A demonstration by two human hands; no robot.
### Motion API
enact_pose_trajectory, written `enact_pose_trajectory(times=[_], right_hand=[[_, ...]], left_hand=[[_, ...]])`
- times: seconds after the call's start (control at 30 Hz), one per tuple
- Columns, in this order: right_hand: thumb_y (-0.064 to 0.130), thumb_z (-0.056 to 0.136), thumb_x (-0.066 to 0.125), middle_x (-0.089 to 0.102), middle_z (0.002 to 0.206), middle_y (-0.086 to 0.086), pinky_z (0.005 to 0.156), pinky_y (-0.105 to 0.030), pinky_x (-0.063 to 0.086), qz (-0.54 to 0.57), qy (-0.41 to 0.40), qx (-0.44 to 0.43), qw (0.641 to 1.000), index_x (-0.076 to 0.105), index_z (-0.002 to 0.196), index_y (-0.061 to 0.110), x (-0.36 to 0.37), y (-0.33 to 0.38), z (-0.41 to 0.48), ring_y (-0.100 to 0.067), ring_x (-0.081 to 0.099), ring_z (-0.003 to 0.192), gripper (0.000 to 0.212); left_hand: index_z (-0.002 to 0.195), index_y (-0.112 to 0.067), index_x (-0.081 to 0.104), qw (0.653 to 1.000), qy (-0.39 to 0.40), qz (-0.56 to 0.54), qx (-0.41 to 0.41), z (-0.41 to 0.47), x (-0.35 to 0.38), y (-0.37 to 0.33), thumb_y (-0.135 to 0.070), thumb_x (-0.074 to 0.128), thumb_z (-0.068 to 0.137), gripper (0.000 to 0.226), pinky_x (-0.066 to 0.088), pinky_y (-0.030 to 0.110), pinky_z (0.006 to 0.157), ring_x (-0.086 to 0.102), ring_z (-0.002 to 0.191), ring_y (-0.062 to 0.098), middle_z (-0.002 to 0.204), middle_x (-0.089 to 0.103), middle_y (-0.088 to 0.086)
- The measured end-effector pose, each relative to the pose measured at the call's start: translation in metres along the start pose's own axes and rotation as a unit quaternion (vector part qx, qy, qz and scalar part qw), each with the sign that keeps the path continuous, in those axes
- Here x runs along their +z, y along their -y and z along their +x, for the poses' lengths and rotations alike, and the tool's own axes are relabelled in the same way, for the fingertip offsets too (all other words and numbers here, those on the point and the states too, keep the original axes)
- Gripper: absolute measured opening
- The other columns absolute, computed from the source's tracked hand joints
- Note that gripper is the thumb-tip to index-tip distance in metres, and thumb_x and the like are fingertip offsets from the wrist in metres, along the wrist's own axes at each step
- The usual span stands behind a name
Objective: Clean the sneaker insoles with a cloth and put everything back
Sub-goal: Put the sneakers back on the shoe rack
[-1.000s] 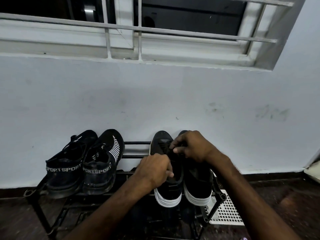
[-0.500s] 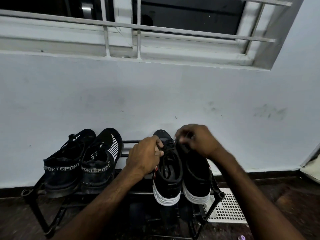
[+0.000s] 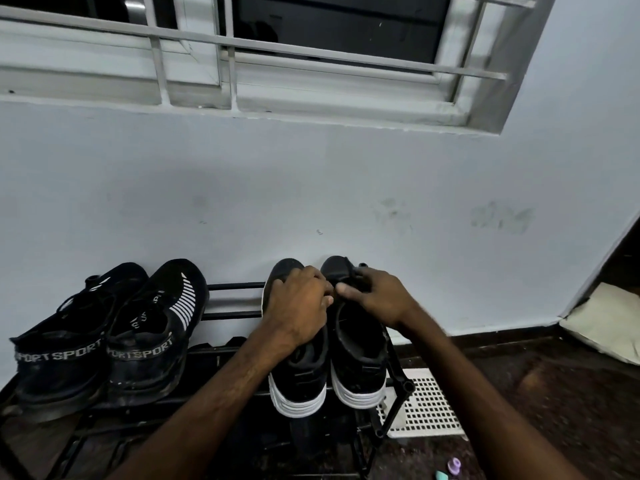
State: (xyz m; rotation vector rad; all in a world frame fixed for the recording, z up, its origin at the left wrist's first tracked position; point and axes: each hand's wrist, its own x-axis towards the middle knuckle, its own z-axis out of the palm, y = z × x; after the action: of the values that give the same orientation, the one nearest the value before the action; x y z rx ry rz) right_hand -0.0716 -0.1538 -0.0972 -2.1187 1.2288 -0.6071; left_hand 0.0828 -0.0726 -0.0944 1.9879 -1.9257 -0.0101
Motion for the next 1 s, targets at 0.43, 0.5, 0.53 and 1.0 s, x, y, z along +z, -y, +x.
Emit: enact_pose_trajectory(times=[0.43, 0.5, 0.53, 1.0], right_hand=[[-0.014, 0.082, 0.067, 0.073, 0.110, -0.013, 0.086, -0.021, 0.054, 0.099, 0.224, -0.064, 0.967, 0.066, 0.121, 0.002, -0.050, 0.015, -0.027, -0.014, 0.069, 0.103, 0.042], [-0.015, 0.083, 0.065, 0.074, 0.104, -0.014, 0.084, -0.021, 0.054, 0.133, 0.183, -0.061, 0.972, 0.069, 0.114, 0.001, -0.056, 0.015, -0.029, -0.014, 0.071, 0.096, 0.036], [-0.011, 0.083, 0.067, 0.076, 0.099, -0.011, 0.082, -0.020, 0.053, 0.130, 0.123, -0.070, 0.981, 0.072, 0.109, 0.003, -0.056, 0.015, -0.028, -0.012, 0.072, 0.092, 0.030], [0.023, 0.073, 0.084, 0.052, 0.127, -0.007, 0.085, -0.024, 0.041, -0.091, 0.040, 0.036, 0.994, 0.043, 0.127, 0.018, -0.007, -0.006, -0.011, -0.019, 0.053, 0.109, 0.068]], left_hand=[[0.112, -0.036, 0.069, 0.996, -0.013, -0.089, 0.003, 0.002, 0.002, 0.002, -0.018, 0.057, 0.097, 0.027, 0.043, 0.046, 0.098, 0.049, 0.122, 0.013, 0.128, 0.053, -0.015], [0.105, -0.040, 0.071, 0.995, -0.027, -0.100, 0.010, 0.001, 0.001, 0.002, -0.017, 0.058, 0.096, 0.028, 0.043, 0.046, 0.097, 0.050, 0.120, 0.010, 0.124, 0.053, -0.016], [0.101, -0.040, 0.071, 0.994, -0.034, -0.108, 0.010, 0.001, 0.000, 0.001, -0.017, 0.059, 0.095, 0.027, 0.043, 0.045, 0.097, 0.050, 0.118, 0.008, 0.121, 0.053, -0.018], [0.134, -0.030, 0.052, 0.995, 0.031, -0.094, -0.026, -0.009, -0.017, 0.050, -0.050, 0.069, 0.085, 0.055, 0.041, 0.042, 0.106, 0.045, 0.129, 0.020, 0.138, 0.047, -0.002]])
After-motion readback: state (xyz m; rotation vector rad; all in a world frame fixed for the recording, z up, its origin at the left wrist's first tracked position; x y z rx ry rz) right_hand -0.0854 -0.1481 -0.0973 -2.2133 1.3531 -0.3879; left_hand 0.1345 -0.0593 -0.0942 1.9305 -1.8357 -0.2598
